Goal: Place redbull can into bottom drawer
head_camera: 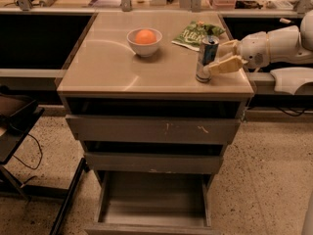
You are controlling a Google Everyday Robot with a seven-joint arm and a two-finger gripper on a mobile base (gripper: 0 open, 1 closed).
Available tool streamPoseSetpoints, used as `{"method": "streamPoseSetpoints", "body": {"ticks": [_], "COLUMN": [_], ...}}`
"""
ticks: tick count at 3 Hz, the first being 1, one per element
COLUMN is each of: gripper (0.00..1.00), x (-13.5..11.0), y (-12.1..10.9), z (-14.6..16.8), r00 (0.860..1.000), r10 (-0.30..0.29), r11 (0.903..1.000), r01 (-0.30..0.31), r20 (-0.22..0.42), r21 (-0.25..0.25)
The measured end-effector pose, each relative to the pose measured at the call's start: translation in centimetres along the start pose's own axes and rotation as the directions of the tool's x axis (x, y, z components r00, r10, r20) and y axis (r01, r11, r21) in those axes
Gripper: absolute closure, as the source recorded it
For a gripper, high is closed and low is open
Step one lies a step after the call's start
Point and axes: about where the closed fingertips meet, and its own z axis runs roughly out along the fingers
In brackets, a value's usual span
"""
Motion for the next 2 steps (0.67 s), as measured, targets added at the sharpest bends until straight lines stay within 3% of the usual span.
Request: {"method": "streamPoseSetpoints", "body": {"ticks": [2], "gripper": [0.89], "x": [0.00], "y": [0.00], "z": [0.01], "r00": [1.000], "r10": [0.000], "r11": [1.0000], "r01": [0.000], "r20": [0.000], "r21": [0.000]}}
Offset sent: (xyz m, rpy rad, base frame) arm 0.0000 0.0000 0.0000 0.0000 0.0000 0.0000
